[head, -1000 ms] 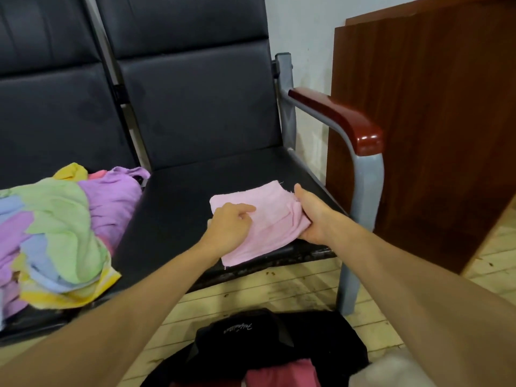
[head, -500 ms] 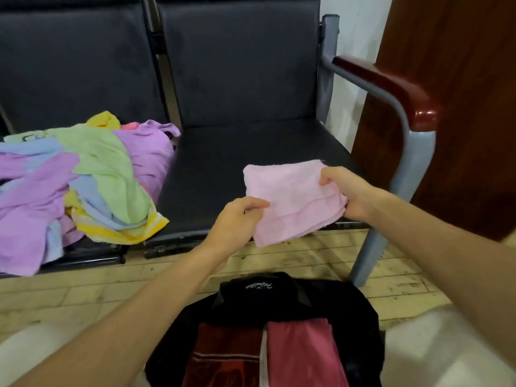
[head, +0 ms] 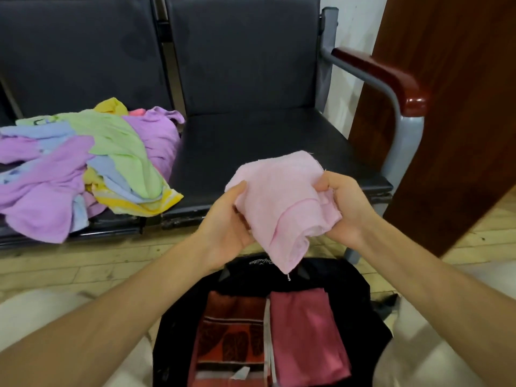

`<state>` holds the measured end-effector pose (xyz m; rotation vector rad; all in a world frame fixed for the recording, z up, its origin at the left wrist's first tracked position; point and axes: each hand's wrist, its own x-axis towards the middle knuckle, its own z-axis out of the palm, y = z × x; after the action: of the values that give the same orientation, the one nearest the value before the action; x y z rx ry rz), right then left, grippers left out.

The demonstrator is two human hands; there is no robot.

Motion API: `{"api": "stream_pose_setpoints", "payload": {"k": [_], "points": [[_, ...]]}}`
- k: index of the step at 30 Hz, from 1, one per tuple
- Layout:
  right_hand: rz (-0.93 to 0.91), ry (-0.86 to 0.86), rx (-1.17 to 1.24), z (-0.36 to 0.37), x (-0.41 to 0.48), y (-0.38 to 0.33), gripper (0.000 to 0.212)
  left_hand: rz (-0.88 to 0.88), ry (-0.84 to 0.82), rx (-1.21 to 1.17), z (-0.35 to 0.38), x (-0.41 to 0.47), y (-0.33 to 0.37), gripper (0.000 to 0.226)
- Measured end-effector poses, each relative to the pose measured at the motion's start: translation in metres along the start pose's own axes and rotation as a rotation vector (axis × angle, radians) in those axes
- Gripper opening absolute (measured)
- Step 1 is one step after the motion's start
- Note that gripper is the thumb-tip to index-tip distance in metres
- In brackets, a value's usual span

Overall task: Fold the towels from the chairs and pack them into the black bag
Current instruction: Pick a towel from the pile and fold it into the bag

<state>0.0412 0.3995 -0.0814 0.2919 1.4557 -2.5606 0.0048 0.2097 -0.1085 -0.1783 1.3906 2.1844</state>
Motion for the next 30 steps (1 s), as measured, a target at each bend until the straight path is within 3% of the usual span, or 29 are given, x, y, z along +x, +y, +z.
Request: {"api": "stream_pose_setpoints", "payload": {"k": [2,5,9,11,13,17,21,24,28,30], "points": [[-0.007,-0.019,-0.027,-0.002,-0.009,0.004,0.021,-0.019,-0.032,0.036,-0.008,-0.006,-0.004,0.034],[0.04,0.029,-0.13,-0.01,-0.012,0.01,0.02,-0.043,0.079,0.069,-0.021,-0.01,-0.008,0.037],[0.226,0.194,-0.392,-0.037,-0.004,0.049,0.017,-0.08,0.206,0.142,-0.036,-0.009,-0.025,0.039],[0.338,0.215,-0.554,-0.052,-0.003,0.072,0.008,-0.106,0.203,0.195,-0.039,-0.006,-0.041,0.047],[0.381,0.207,-0.671,-0.065,0.0,0.09,0.014,-0.181,0.163,0.237,-0.038,-0.002,-0.058,0.057],[0.341,0.33,-0.653,-0.087,0.004,0.106,0.019,-0.25,0.081,0.324,-0.038,0.017,-0.094,0.043],[0.351,0.392,-0.597,-0.114,-0.005,0.13,0.021,-0.123,0.165,0.714,-0.042,0.042,-0.128,0.034],[0.331,0.486,-0.633,-0.146,-0.016,0.158,0.021,-0.164,0.185,0.842,-0.045,0.052,-0.169,0.024],[0.324,0.35,-0.713,-0.17,-0.023,0.181,0.032,-0.187,0.195,0.921,-0.052,0.055,-0.229,0.022],[0.325,0.294,-0.726,-0.175,-0.023,0.185,0.031,-0.197,0.178,0.911,-0.057,0.055,-0.247,0.033]]}}
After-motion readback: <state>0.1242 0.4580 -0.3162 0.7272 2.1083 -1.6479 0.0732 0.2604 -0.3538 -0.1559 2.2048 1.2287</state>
